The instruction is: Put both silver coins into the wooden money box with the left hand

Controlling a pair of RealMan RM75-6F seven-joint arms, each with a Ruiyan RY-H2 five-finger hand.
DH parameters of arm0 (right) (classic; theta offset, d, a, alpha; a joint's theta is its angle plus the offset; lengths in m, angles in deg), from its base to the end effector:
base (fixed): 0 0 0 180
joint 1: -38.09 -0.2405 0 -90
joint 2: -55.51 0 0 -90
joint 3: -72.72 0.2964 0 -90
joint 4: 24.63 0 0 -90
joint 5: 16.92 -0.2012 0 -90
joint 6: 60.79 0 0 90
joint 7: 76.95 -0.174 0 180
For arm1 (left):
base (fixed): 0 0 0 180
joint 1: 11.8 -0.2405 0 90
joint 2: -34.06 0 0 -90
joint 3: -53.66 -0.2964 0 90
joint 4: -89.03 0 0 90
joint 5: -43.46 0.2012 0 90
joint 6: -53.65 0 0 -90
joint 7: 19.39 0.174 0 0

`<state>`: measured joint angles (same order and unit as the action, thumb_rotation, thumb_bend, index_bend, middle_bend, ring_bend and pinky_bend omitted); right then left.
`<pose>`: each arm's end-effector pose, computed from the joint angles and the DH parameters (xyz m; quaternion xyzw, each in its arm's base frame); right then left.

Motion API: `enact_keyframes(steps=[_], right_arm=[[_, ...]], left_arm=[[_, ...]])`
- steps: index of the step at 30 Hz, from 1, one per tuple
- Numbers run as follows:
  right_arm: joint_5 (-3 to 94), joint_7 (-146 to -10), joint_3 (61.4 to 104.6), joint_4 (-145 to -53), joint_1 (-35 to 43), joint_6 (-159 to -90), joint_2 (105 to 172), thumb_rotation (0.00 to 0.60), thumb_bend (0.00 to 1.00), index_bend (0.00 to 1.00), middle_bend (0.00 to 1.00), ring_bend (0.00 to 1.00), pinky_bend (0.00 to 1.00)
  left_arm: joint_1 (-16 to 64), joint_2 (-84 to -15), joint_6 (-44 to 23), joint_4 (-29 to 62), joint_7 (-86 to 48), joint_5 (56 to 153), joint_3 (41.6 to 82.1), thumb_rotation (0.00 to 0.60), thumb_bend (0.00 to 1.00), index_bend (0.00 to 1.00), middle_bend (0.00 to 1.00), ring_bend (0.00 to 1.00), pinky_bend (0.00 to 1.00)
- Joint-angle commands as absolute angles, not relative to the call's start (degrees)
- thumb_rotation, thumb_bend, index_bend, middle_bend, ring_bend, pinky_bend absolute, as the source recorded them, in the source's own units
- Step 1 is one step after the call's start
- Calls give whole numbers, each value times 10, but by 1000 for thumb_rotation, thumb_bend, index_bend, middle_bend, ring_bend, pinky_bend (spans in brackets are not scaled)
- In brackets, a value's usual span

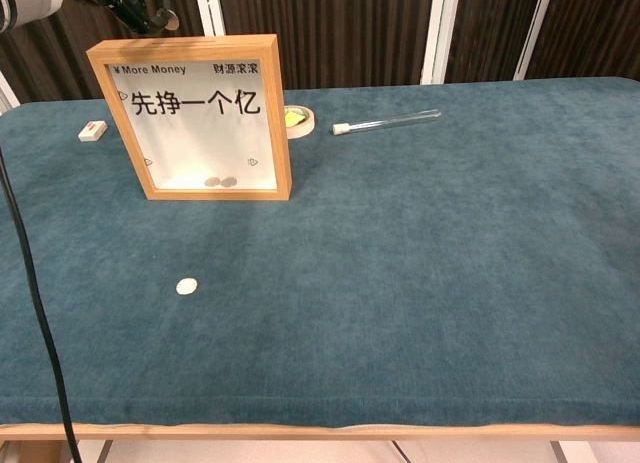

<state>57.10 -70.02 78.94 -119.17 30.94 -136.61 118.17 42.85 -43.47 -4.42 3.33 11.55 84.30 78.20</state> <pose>-0.3654 -0.2353 0.1868 0.5782 -0.4258 0.3097 0.6233 -0.1022 0.4998 0.1202 -0.6390 -0.3443 -0.4215 0.5436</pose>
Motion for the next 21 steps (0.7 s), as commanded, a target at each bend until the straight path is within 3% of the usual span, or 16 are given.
enact_keyframes(steps=[1, 21], right_arm=[[570, -700, 789, -1191, 309, -1365, 1182, 600, 121, 0, 0, 0, 0], [563, -699, 789, -1191, 306, -1364, 1181, 600, 121, 0, 0, 0, 0]], left_arm=[[432, -436, -45, 37, 114, 841, 779, 600, 474, 611, 1000, 1000, 1000], [447, -435, -39, 43, 104, 822, 757, 600, 475, 607, 1000, 1000, 1000]])
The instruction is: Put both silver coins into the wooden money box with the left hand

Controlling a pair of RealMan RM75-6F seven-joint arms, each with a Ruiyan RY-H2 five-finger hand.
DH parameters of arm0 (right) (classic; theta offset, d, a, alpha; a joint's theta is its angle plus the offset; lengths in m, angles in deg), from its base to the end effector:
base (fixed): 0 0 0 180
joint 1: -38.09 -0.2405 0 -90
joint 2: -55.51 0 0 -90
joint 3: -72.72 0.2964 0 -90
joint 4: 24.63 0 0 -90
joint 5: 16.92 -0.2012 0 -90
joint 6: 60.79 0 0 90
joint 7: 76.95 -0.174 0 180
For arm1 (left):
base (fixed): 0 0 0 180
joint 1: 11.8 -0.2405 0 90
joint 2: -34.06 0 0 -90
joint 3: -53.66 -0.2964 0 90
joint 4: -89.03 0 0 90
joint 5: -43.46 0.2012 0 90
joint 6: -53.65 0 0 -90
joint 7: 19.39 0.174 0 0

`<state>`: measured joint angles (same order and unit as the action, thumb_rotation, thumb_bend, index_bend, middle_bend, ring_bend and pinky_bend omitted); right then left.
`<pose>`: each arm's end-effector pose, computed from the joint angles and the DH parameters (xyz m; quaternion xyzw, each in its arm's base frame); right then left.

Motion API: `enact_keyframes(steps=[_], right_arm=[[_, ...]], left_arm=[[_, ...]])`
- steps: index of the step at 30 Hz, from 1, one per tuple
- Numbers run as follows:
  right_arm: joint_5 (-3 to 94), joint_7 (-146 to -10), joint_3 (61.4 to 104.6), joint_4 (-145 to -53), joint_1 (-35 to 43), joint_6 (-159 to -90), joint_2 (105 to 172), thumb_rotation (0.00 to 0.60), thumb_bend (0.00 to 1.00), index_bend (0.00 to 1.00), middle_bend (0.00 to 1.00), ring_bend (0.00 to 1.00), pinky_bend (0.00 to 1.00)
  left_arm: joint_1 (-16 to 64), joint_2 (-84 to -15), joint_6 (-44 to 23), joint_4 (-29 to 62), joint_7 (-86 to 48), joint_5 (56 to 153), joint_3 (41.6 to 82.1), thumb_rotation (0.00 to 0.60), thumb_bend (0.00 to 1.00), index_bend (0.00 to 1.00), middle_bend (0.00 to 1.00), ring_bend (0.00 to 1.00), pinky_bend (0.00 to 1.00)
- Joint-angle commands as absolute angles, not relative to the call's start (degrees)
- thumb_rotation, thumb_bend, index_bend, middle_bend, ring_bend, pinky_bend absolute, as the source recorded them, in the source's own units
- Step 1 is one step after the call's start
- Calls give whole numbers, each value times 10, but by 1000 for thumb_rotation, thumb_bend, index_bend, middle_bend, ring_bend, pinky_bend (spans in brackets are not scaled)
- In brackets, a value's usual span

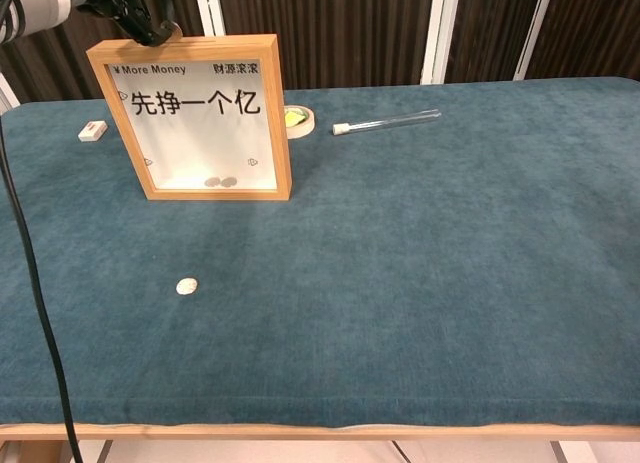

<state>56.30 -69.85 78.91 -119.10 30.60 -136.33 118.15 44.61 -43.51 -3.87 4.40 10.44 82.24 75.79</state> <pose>-0.3668 -0.2369 0.1870 0.5766 -0.4279 0.3064 0.6249 -0.1040 0.5030 0.1129 -0.6450 -0.3534 -0.4095 0.5398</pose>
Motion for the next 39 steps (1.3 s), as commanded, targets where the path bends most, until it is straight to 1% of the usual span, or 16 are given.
enact_keyframes(steps=[1, 8, 11, 15, 18, 20, 23, 26, 29, 32, 33, 35, 36, 39], right_arm=[[563, -699, 789, -1191, 306, -1364, 1181, 600, 121, 0, 0, 0, 0], [562, -700, 789, -1192, 307, -1365, 1180, 600, 121, 0, 0, 0, 0], [562, -700, 789, -1191, 307, -1365, 1180, 600, 121, 0, 0, 0, 0], [561, -700, 788, -1191, 306, -1365, 1180, 600, 121, 0, 0, 0, 0], [561, -700, 788, -1192, 306, -1365, 1180, 600, 121, 0, 0, 0, 0], [562, -701, 788, -1192, 306, -1366, 1180, 600, 121, 0, 0, 0, 0], [562, -701, 788, -1192, 306, -1366, 1180, 600, 120, 0, 0, 0, 0], [563, -700, 787, -1192, 305, -1365, 1180, 600, 121, 0, 0, 0, 0], [569, -702, 785, -1194, 306, -1367, 1179, 600, 121, 0, 0, 0, 0], [576, -703, 782, -1196, 308, -1371, 1178, 600, 121, 0, 0, 0, 0], [579, -704, 780, -1197, 309, -1373, 1178, 600, 121, 0, 0, 0, 0], [585, -706, 777, -1199, 311, -1376, 1178, 600, 121, 0, 0, 0, 0], [590, -707, 776, -1200, 312, -1378, 1177, 600, 121, 0, 0, 0, 0], [598, -707, 772, -1201, 314, -1381, 1177, 600, 121, 0, 0, 0, 0]], left_arm=[[447, -435, -39, 44, 104, 821, 756, 600, 475, 606, 1000, 1000, 1000], [451, -436, -37, 48, 102, 817, 750, 600, 469, 584, 1000, 1000, 1000], [452, -435, -37, 49, 101, 817, 748, 600, 461, 537, 1000, 1000, 1000], [452, -434, -39, 47, 98, 820, 745, 600, 455, 445, 1000, 1000, 1000], [452, -432, -41, 45, 96, 822, 744, 600, 445, 408, 1000, 1000, 1000], [451, -431, -44, 42, 95, 825, 743, 600, 441, 401, 1000, 1000, 1000], [443, -424, -59, 22, 81, 846, 744, 600, 428, 399, 1000, 1000, 1000], [419, -406, -97, -24, 58, 903, 736, 600, 410, 396, 1000, 1000, 1000], [373, -383, -151, -86, 18, 977, 715, 600, 397, 391, 1000, 1000, 1000], [319, -369, -206, -134, -22, 1057, 677, 600, 395, 390, 1000, 1000, 1000], [298, -367, -224, -147, -37, 1088, 657, 600, 393, 390, 1000, 1000, 1000], [272, -367, -243, -157, -59, 1127, 631, 600, 393, 390, 1000, 1000, 1000], [254, -371, -254, -160, -72, 1153, 608, 600, 393, 390, 1000, 1000, 1000], [218, -396, -275, -139, -100, 1205, 567, 600, 392, 392, 1000, 1000, 1000]])
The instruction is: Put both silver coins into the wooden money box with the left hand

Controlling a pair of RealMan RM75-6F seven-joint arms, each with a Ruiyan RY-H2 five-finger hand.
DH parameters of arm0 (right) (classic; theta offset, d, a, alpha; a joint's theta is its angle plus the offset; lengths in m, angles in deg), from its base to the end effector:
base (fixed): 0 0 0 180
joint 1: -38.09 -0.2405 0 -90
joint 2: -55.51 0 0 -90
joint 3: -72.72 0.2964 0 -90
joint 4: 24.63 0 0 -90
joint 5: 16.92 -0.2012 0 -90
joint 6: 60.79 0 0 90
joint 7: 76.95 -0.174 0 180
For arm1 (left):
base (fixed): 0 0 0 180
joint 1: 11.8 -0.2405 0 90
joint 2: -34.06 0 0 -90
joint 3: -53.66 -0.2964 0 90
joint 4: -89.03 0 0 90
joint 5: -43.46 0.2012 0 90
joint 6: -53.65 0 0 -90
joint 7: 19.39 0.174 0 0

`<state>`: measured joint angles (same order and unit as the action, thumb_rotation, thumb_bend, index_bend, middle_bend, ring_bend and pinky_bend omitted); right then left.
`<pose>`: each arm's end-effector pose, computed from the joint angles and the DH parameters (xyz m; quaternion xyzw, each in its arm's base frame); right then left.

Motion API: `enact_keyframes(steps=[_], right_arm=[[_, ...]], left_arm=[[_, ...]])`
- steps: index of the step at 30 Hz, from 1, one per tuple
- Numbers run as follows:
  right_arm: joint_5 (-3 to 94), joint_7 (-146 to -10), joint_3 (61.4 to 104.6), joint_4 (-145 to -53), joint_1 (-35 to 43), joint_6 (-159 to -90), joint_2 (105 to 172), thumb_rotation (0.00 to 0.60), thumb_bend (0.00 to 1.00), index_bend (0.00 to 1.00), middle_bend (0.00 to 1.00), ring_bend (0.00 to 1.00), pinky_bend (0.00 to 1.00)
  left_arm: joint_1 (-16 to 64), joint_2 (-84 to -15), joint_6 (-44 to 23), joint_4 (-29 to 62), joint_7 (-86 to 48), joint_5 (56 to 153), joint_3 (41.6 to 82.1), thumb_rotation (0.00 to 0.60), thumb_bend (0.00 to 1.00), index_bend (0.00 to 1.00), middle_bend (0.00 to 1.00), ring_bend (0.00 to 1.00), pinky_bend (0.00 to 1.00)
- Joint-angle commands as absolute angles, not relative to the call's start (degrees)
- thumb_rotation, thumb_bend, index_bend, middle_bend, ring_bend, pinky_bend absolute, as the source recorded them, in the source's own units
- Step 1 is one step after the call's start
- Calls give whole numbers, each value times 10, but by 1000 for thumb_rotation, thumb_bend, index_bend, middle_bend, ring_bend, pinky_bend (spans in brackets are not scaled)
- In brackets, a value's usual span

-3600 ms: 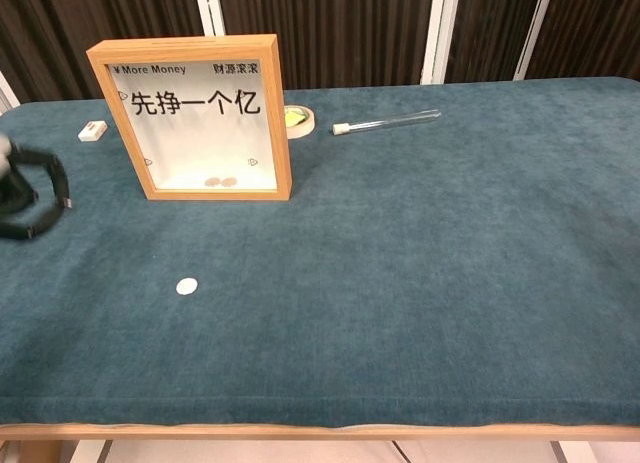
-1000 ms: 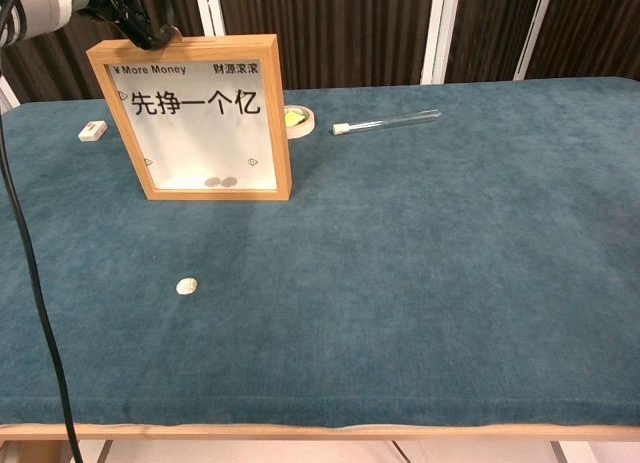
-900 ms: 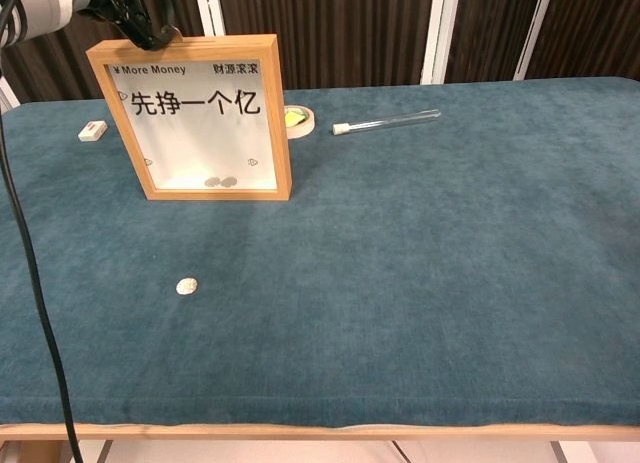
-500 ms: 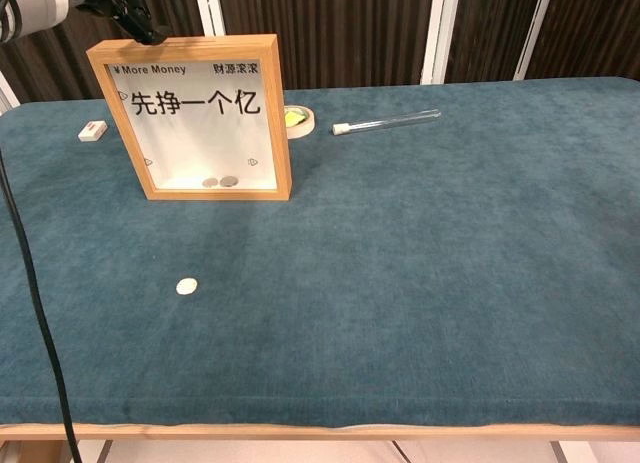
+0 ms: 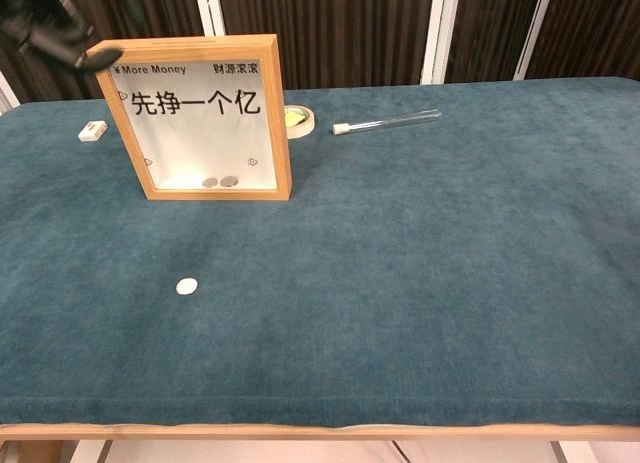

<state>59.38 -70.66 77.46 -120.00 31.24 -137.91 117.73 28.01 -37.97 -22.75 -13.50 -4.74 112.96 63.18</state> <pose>-0.3594 -0.2288 0.1849 0.5882 -0.4220 0.3168 0.6129 -0.1461 0.3788 0.1247 -0.6534 -0.3169 -0.5060 0.4655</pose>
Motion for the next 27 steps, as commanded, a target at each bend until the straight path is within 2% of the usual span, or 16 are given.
enact_keyframes(steps=[1, 7, 12, 16, 27], right_arm=[[599, -706, 771, -1201, 314, -1381, 1178, 600, 121, 0, 0, 0, 0], [611, -686, 762, -1203, 309, -1374, 1186, 600, 121, 0, 0, 0, 0], [616, -685, 760, -1205, 311, -1379, 1186, 600, 121, 0, 0, 0, 0], [620, -690, 759, -1206, 313, -1384, 1183, 600, 121, 0, 0, 0, 0], [626, -696, 757, -1205, 314, -1383, 1181, 600, 121, 0, 0, 0, 0]], left_arm=[[210, -407, -280, -126, -107, 1216, 558, 600, 393, 393, 1000, 1000, 1000], [171, -482, -268, -43, -143, 1238, 515, 600, 399, 398, 1000, 1000, 1000], [149, -542, -235, 24, -160, 1232, 498, 600, 397, 400, 1000, 1000, 1000], [145, -580, -213, 66, -161, 1226, 502, 600, 397, 401, 1000, 1000, 1000], [144, -666, -203, 150, -112, 1236, 535, 600, 396, 400, 1000, 1000, 1000]])
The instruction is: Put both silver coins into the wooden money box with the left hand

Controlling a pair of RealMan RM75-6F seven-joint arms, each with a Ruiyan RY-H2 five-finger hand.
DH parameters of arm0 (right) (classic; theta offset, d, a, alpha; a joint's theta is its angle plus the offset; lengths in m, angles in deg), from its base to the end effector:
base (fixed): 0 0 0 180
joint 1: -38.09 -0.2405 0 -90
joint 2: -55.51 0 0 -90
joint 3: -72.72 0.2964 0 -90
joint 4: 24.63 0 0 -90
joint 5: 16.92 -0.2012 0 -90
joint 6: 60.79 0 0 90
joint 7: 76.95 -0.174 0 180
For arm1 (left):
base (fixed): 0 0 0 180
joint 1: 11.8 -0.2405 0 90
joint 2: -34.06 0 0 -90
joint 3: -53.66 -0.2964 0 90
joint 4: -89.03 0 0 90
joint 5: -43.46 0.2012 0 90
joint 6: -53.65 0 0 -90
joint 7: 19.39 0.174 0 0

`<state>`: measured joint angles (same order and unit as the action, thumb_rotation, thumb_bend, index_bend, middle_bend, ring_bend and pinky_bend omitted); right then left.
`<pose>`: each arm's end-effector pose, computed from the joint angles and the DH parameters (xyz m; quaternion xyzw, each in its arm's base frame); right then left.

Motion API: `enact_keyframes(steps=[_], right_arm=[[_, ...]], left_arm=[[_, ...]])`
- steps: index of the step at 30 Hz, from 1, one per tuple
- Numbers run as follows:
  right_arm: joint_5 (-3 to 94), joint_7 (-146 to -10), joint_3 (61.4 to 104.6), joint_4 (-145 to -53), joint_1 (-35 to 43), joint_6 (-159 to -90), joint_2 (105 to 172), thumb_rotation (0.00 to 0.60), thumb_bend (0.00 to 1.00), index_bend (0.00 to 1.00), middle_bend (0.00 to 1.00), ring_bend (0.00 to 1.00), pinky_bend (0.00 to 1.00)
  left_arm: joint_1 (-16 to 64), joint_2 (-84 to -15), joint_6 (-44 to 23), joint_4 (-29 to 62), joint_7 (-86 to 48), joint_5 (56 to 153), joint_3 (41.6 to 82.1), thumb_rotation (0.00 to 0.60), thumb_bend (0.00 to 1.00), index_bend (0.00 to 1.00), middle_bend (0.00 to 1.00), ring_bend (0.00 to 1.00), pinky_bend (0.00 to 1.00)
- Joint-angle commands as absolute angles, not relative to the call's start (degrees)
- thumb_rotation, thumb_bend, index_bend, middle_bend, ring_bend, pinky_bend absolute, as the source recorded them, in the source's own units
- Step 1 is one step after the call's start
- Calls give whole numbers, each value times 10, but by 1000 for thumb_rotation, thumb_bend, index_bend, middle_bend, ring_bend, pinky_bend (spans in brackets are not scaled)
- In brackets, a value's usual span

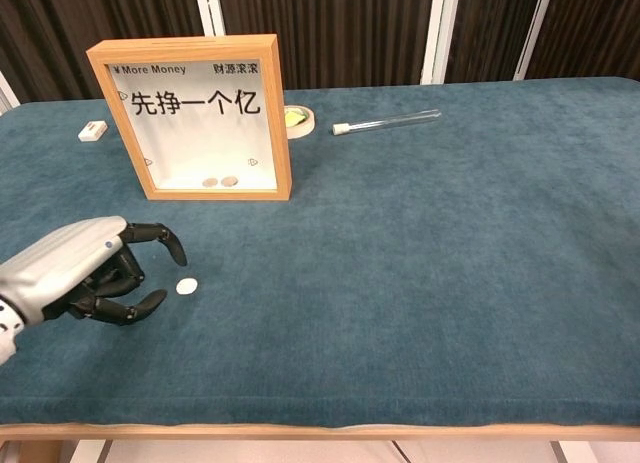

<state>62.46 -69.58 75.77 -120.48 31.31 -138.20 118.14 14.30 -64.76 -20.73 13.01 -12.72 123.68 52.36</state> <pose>-0.3520 -0.2226 0.1740 0.6119 -0.4137 0.3151 0.5959 -0.2377 0.2944 -0.0531 -0.6816 -0.4156 -0.4364 0.4149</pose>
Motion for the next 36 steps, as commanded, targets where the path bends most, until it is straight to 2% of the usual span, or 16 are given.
enact_keyframes(steps=[1, 12, 36], right_arm=[[627, -697, 757, -1205, 314, -1384, 1181, 600, 121, 0, 0, 0, 0], [626, -697, 757, -1205, 315, -1385, 1181, 600, 121, 0, 0, 0, 0], [626, -696, 757, -1206, 317, -1387, 1180, 600, 121, 0, 0, 0, 0]], left_arm=[[144, -671, -201, 156, -107, 1235, 538, 600, 397, 400, 1000, 1000, 1000], [148, -697, -169, 189, -72, 1224, 554, 600, 396, 401, 1000, 1000, 1000], [142, -708, -148, 210, -51, 1222, 566, 600, 397, 423, 1000, 1000, 1000]])
